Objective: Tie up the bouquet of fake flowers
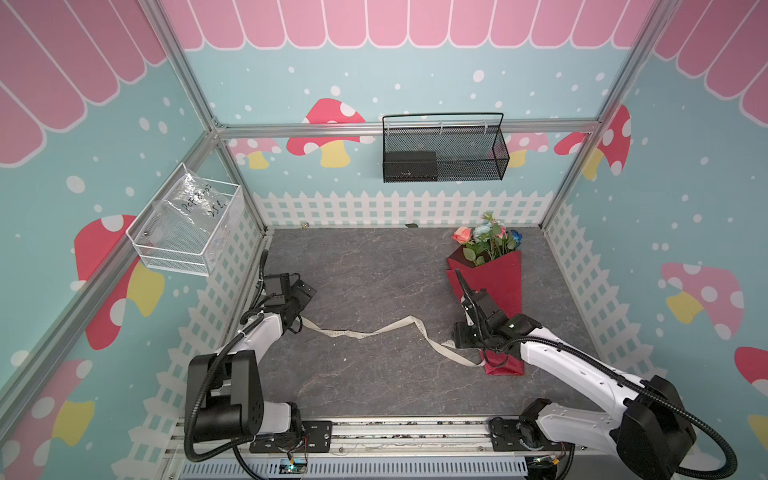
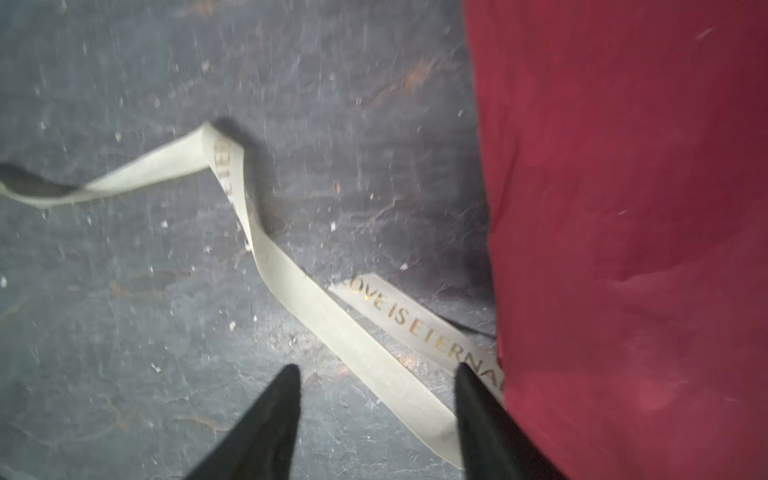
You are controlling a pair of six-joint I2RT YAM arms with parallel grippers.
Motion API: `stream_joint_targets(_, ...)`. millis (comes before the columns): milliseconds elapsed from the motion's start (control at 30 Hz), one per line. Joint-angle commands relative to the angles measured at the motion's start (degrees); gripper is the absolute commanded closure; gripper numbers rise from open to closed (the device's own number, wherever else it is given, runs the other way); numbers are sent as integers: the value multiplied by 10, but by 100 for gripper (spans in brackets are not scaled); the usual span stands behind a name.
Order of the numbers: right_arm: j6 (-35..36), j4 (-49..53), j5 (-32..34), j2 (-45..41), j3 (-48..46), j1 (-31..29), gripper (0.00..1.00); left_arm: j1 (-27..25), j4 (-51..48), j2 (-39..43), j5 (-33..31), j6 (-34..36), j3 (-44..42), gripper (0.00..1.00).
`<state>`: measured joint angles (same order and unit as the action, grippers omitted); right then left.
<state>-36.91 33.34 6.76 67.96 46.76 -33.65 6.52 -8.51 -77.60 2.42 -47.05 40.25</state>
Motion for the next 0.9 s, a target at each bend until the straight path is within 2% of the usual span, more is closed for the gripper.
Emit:
stream_joint_targets(0,5,13,100,7,41,51,17,-39,-22,41,11,4,-3,0)
stream_joint_targets(100,26,-24,120,14,39,122,9,-113,-27,56,-6,-1,19,0)
stream_joint_targets(200,42,-66,129,27,34,178,7,-207,-23,31,-22,-9,64,1)
stream_joint_targets(333,40,-94,115,61,29,252,6,-345,-5,-61,-18,-12,159,8)
stream_joint_targets(433,47,-127,85,79,18,303,6,-413,7,-150,0,-11,243,13)
stream_joint_targets(600,61,-176,19,101,-2,374,6,-485,10,-301,28,-4,388,20)
stream_joint_targets(767,81,-211,-61,117,-26,418,6,-505,7,-435,80,-19,510,30)
stream_joint_targets(867,92,-228,-89,129,-37,431,6,-515,2,-489,98,-19,567,31)
